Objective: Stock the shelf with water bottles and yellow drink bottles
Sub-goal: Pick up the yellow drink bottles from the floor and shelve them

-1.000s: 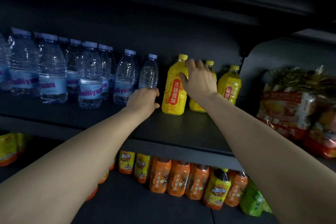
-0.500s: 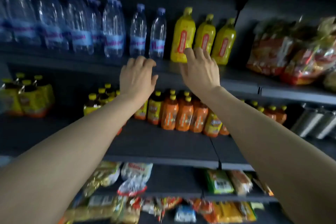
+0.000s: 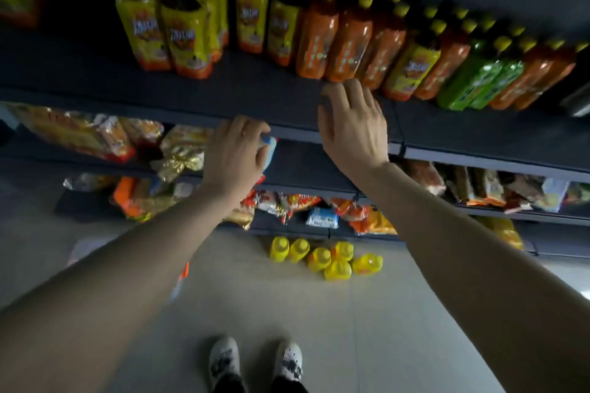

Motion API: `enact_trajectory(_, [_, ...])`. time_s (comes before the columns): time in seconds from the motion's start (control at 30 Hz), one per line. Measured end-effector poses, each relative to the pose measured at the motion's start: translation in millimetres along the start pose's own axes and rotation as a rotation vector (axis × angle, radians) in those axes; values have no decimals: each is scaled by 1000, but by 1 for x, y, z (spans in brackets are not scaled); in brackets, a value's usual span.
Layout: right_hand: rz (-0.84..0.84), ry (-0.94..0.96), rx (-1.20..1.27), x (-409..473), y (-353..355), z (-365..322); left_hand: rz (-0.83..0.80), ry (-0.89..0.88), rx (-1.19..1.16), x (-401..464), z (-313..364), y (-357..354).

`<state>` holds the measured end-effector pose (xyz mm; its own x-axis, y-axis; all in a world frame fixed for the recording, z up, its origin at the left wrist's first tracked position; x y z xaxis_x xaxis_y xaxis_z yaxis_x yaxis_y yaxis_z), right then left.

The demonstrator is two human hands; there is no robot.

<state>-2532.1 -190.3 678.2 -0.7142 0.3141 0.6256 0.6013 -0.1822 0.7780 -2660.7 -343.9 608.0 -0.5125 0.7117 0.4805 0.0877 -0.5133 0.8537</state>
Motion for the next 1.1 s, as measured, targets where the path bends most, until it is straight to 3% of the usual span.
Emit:
enact_trajectory(0.27, [-279, -100, 174, -137, -122, 38, -272, 154, -33, -127, -5, -144])
enact_trajectory(0.8, [-741, -315, 225, -399, -446, 83, -678, 335, -24, -349, -62, -458])
enact_trajectory(1.1, [-786, -487, 300, -483, -594, 73, -756, 346, 17, -414, -104, -582])
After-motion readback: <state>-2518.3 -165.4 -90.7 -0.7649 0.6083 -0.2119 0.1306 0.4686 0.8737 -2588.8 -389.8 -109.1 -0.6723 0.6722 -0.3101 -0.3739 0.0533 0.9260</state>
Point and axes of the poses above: each hand's wrist, its own x-axis towards the middle knuckle, its own y-axis out of the back of the hand, z = x × y, the point moved 1 cm from there along x, towards the middle knuckle, and after that the axes turned 3 degrees about x, right-handed, at the moved point
